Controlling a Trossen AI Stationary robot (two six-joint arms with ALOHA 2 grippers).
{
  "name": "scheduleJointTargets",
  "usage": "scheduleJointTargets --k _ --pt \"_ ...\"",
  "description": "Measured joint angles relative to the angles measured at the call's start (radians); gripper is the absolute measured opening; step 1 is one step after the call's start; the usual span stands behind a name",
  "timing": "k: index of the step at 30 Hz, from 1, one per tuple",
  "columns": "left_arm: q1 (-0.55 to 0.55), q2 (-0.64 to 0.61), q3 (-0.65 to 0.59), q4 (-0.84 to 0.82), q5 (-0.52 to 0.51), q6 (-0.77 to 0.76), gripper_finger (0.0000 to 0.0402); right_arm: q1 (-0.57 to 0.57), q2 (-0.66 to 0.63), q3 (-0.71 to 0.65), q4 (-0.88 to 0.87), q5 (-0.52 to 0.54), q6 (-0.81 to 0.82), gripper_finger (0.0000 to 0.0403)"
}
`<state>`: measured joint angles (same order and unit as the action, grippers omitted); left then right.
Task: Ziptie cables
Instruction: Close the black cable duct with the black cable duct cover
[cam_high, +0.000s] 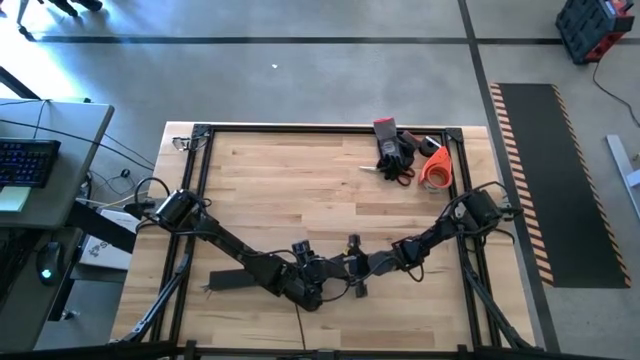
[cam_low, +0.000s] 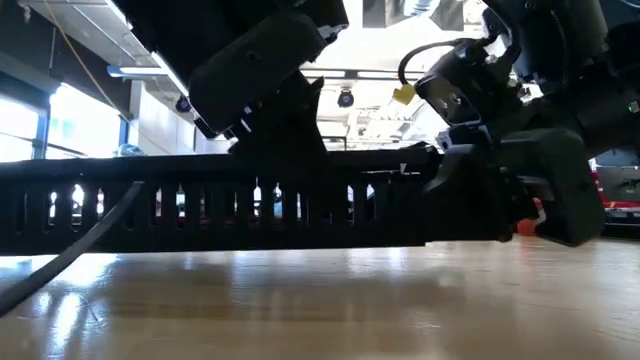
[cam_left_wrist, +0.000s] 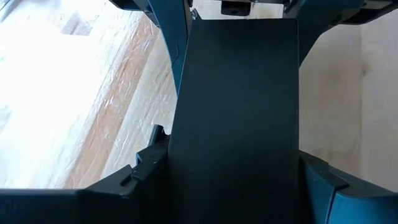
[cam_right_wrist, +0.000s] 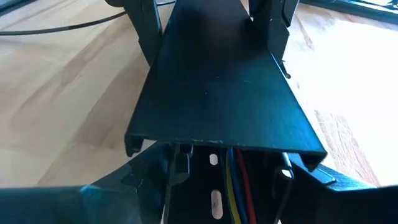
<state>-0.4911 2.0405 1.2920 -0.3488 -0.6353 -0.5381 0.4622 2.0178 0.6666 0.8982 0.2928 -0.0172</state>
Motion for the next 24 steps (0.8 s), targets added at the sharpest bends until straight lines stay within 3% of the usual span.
scheduleJointTargets --k 24 --pt "0.005 0.062 0.003 0.039 0.061 -0.086 0.0232 0.020 0.000 0.001 -0.048 0.001 -0.033 0.0206"
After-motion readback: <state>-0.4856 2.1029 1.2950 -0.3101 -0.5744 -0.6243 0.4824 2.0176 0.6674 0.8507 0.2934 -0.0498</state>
